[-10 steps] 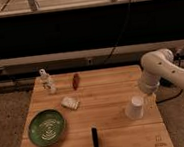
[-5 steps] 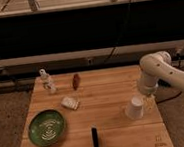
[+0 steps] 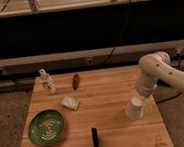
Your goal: Place the ceramic cup over the eraser
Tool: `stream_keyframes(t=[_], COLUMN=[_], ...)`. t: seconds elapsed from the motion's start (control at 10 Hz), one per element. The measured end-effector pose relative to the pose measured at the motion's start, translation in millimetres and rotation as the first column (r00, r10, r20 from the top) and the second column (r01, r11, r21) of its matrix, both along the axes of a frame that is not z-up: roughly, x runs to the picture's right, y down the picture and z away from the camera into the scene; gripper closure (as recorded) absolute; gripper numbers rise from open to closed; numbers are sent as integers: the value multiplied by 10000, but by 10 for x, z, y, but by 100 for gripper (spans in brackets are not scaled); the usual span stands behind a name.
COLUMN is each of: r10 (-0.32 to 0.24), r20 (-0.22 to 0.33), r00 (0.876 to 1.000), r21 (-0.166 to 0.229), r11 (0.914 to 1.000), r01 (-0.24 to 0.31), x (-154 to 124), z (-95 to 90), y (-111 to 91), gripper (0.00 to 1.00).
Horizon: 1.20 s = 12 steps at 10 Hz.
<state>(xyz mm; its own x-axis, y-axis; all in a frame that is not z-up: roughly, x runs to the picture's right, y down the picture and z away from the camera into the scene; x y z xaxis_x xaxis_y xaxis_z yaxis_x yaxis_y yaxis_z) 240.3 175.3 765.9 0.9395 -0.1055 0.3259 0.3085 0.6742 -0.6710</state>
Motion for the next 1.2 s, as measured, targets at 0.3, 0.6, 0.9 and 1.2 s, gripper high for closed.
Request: stream_keyframes(t=[0.3,0.6,0.9,1.2], r10=[-69,-199,-317,-505], r20=[123,272,401,413], r00=[9999,9994,9987,9979], r21=[48,33,47,81], r11=[10000,9998,9995,9987], r01=[69,199,316,502], x=[-51,-103,-144,-159], z=[-2,0,25,59], y=[12,60,96,102], gripper=[20,20,20,23])
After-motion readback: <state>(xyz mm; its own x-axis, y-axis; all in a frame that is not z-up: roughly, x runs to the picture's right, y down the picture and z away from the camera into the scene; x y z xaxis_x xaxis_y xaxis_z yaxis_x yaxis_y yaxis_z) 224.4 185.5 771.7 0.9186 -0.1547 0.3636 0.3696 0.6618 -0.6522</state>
